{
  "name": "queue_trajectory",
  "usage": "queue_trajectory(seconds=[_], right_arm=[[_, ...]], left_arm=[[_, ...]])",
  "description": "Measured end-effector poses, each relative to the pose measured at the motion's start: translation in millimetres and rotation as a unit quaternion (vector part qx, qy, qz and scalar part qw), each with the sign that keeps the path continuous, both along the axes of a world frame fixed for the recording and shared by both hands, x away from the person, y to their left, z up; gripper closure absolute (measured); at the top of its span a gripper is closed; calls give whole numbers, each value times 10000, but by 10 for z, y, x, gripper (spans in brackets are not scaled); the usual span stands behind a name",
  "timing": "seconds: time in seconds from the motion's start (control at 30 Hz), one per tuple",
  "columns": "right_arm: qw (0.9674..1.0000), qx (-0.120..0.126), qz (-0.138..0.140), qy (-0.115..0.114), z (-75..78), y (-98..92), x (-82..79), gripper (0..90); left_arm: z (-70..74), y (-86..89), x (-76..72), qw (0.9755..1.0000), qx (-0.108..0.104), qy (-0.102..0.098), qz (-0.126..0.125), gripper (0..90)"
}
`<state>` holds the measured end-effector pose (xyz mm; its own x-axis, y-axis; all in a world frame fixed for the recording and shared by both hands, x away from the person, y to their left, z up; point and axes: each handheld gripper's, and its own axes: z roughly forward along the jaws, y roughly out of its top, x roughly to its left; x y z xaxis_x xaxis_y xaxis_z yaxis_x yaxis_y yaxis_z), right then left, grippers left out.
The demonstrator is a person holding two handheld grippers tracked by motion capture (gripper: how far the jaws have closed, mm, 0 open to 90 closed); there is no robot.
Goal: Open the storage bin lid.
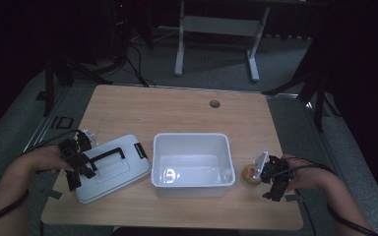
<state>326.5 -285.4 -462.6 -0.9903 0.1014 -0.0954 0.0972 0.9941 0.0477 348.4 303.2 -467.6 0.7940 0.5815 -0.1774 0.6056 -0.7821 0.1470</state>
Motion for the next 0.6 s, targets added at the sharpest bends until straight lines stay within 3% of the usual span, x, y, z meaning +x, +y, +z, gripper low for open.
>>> queue_trajectory(seconds=[0.27,0.4,0.6], right_arm=[[9999,40,-29,-147,-45,68,229,122],[9999,57,-34,-100,-118,128,305,125],[9998,-217,33,-9,-303,220,369,126]], left_arm=[[15,-9,8,10000,32,9,-10,303],[11,-19,10,10000,44,18,-29,303],[-4,-20,18,10000,37,23,-3,303]])
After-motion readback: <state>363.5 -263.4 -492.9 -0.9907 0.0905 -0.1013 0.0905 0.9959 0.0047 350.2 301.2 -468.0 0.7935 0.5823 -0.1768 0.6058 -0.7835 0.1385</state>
